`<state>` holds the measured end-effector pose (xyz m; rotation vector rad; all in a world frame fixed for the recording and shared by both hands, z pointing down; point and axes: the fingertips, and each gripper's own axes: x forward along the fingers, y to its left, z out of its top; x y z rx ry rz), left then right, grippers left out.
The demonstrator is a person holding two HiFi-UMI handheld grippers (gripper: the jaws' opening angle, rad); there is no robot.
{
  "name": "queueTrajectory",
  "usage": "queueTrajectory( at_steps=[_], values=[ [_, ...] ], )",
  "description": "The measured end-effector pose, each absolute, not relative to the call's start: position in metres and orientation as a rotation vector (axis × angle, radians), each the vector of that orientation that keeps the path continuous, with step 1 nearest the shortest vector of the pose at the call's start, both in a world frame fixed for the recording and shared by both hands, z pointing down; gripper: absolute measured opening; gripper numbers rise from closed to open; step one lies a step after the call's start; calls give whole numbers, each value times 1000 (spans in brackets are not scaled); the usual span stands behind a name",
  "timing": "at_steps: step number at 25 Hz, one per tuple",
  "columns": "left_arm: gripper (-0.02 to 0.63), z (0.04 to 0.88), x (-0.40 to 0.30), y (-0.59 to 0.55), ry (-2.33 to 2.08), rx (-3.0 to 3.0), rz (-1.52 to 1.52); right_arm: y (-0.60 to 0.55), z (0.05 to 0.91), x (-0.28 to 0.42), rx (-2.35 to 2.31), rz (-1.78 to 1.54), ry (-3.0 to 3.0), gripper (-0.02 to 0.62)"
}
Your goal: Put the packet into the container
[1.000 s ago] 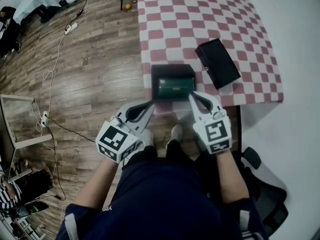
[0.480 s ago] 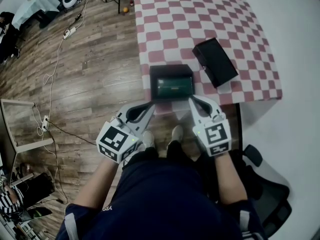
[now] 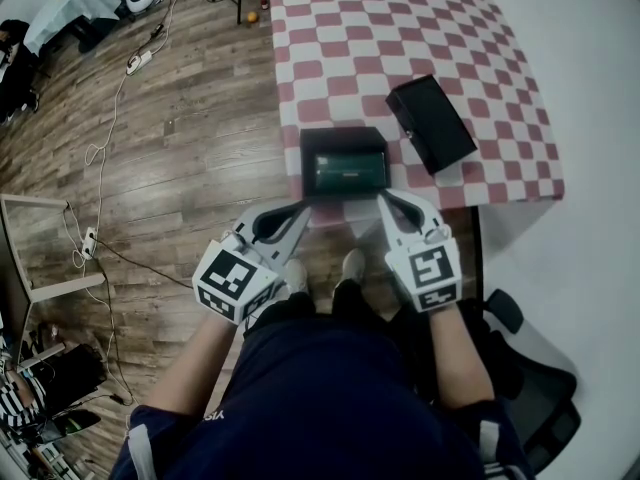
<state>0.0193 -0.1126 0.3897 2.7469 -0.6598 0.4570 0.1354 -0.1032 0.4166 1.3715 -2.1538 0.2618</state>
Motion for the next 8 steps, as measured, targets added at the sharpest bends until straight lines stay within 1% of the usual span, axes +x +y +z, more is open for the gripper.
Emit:
queueTrajectory(
  at_steps=[8],
  values=[
    [26,388,20,-116,-663,2751,456,-106,417,136,1361,247,-2150,15]
  ],
)
